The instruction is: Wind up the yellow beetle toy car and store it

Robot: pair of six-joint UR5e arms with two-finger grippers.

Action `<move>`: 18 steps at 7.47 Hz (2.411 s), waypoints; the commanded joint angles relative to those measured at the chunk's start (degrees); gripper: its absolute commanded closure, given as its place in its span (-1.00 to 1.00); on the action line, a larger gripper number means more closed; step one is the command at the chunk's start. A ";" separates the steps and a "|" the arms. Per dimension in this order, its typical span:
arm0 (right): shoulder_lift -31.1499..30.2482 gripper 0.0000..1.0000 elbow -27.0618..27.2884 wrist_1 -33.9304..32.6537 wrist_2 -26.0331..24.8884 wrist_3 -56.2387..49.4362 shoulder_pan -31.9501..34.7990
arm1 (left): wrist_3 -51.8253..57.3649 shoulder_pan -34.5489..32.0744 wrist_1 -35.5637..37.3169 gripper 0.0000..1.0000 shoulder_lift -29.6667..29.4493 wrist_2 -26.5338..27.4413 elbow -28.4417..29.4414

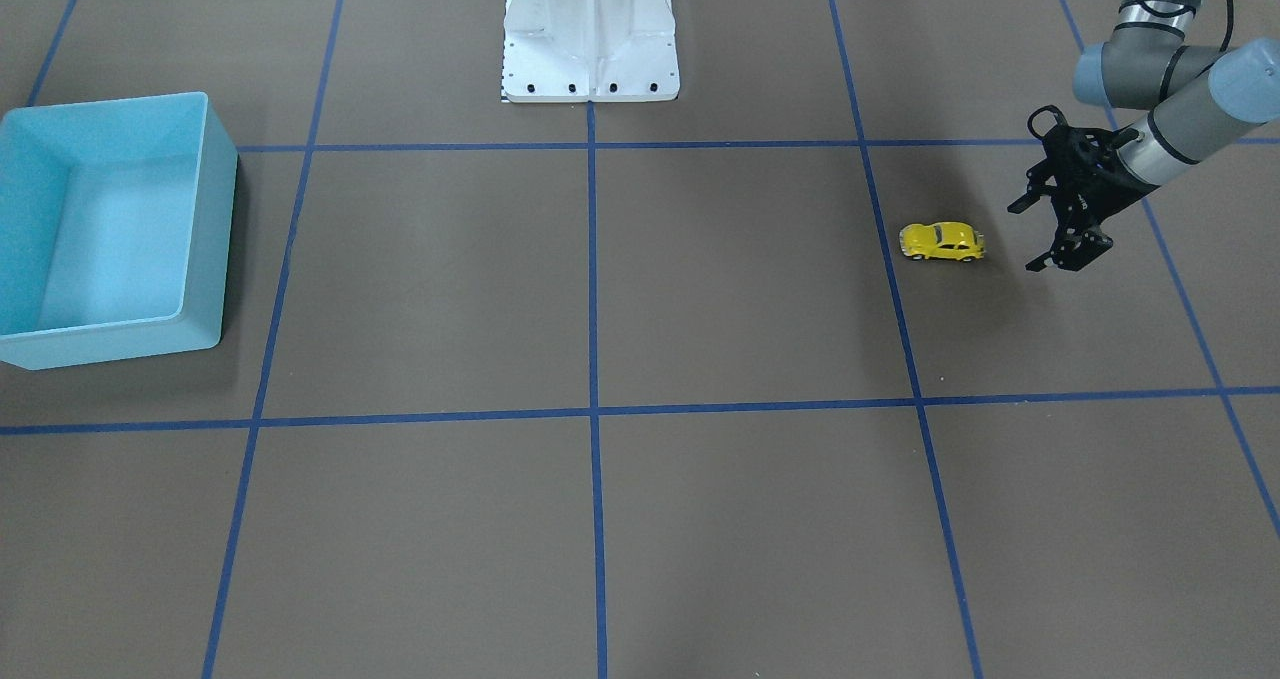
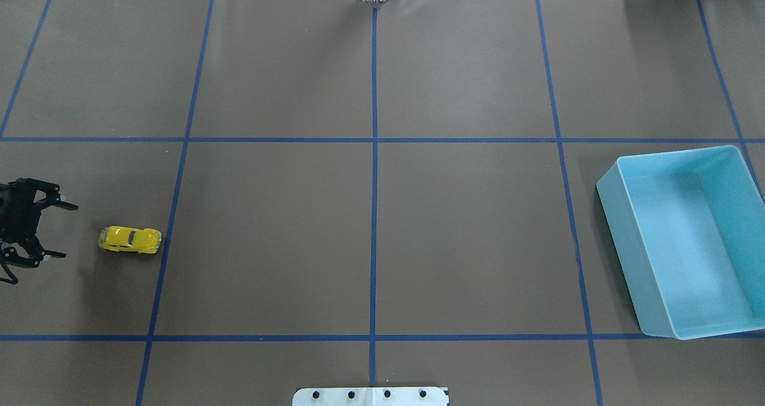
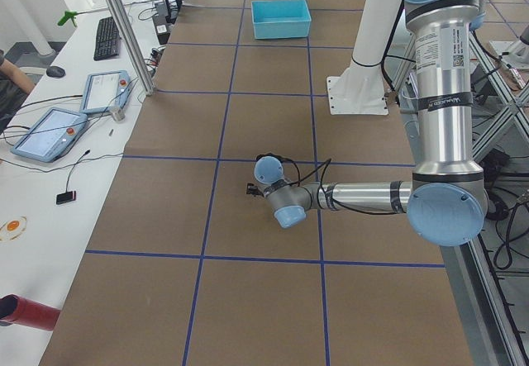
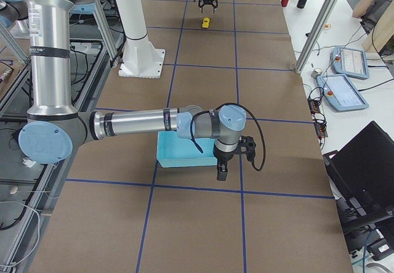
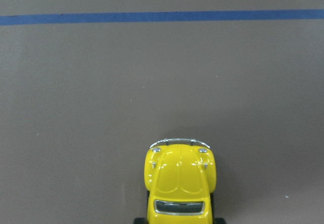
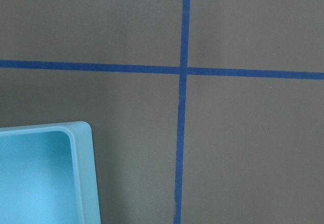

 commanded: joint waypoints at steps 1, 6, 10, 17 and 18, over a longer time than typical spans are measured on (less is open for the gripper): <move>0.00 -1.00 0.00 0.08 0.00 0.00 0.00 | -0.01 -0.04 -0.11 -1.00 -0.01 0.01 -0.08; 0.17 -1.00 0.09 -0.01 0.09 0.00 0.00 | -0.54 -0.65 0.59 -1.00 0.17 0.18 -0.16; 2.45 -1.00 1.40 0.08 0.35 -0.26 0.00 | -0.80 -1.44 11.01 -1.00 0.43 1.14 -3.93; 14.13 -1.00 10.10 -0.45 0.27 -0.44 -16.22 | -0.63 -27.60 53.13 -1.00 -1.76 2.73 -6.50; 15.80 -1.00 10.19 -0.36 0.00 -0.96 -17.91 | -0.71 -32.59 56.55 -1.00 -1.85 0.55 -5.88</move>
